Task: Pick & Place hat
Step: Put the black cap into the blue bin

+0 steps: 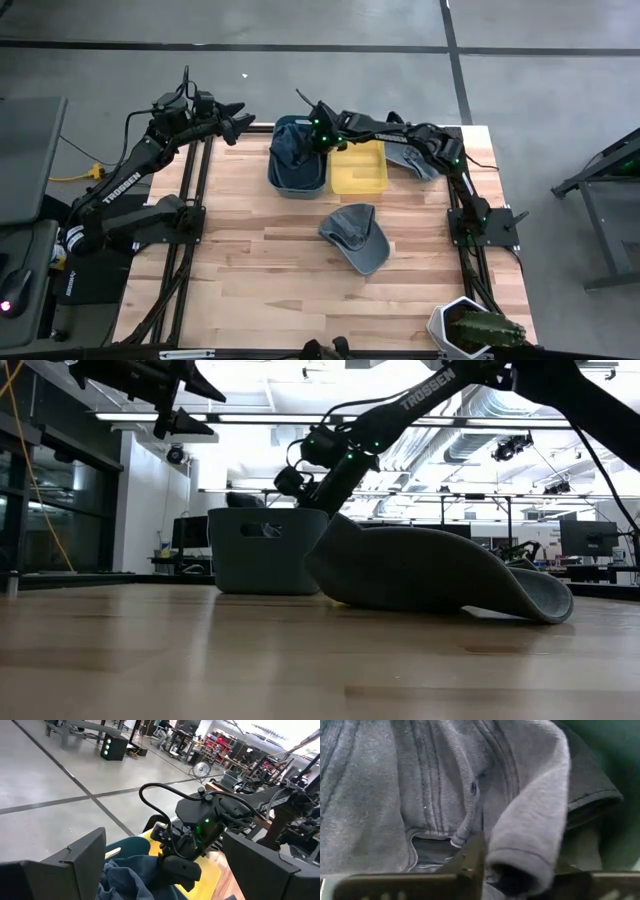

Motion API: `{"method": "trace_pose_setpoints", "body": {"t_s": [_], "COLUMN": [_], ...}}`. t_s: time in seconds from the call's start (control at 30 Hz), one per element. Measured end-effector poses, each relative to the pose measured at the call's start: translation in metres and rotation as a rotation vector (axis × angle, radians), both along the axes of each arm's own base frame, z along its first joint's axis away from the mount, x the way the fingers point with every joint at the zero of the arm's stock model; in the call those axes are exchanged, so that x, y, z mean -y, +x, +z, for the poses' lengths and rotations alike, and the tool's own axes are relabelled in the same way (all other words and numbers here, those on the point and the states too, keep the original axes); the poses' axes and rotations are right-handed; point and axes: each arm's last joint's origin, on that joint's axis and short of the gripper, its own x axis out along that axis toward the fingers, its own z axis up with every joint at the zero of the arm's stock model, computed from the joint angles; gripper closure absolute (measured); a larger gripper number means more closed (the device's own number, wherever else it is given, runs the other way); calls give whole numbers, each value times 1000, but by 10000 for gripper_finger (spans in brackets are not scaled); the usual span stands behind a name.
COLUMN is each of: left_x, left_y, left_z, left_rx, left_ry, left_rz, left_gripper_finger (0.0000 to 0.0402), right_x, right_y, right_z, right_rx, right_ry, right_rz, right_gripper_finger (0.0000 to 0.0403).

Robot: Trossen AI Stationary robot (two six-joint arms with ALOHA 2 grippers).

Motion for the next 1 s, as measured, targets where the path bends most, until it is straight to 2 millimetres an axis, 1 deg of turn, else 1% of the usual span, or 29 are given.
{"method": "trace_pose_setpoints", "body": {"t_s": [0.23, 0.47, 0.63, 0.8, 0.9, 1.0], "left_x": [0, 1, 1, 1, 1, 1], "left_y": [0, 0, 0, 0, 0, 0], "left_z": [-1, -1, -1, 0, 0, 0], "left_rx": [-4, -2, -1, 3, 10, 15], "left_ry": [-5, -7, -7, -13, -25, -32], "left_rz": [0, -22, -23, -25, -24, -31], "left_gripper_finger": [60, 60, 60, 60, 60, 60], "right_x": [-1, -3, -5, -4, -2, 1], "right_y": [-1, -2, -3, -7, -13, -22], "right_z": [1, 7, 7, 11, 17, 28], "right_rx": [-8, 21, 33, 52, 38, 22], "right_ry": [5, 28, 46, 78, 60, 24], "right_rz": [35, 98, 158, 231, 262, 273], "right_gripper_finger": [259, 209, 192, 190, 190, 189]}}
